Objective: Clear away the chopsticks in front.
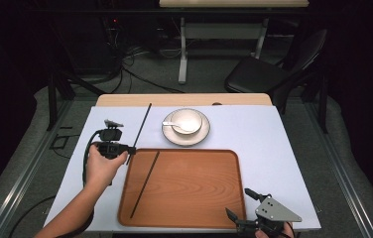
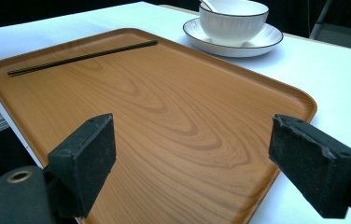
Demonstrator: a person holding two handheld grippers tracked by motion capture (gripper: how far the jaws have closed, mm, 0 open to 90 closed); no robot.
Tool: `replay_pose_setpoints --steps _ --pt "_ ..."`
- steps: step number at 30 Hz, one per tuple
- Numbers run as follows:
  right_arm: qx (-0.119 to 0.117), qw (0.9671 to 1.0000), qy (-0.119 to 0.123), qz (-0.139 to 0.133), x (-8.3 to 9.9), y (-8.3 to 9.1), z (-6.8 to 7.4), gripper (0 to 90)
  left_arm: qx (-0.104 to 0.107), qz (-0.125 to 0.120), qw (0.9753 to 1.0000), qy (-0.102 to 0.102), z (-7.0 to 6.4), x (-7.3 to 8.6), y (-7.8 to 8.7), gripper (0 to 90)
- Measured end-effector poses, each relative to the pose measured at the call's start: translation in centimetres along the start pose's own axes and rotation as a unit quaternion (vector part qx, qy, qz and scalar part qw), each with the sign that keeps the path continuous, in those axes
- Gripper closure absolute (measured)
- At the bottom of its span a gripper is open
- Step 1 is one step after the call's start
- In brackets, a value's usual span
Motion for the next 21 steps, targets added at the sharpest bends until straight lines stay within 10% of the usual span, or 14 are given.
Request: replay_pose_setpoints --steps 21 --pt "0.003 1.0000 0.001 0.003 0.1 -0.1 0.1 14.4 0.033 0.001 0.9994 -0.007 0.3 9.3 4.9 86.3"
Point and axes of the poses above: each handheld gripper's, and its own axes: y roughly backward along the jaws, x roughly out of its underside, z roughly to its left, the point moved 1 cm from there along -y, roughly forward along the jaws, and after that the axes turned 12 degrees about -z, right-handed, at the moved point
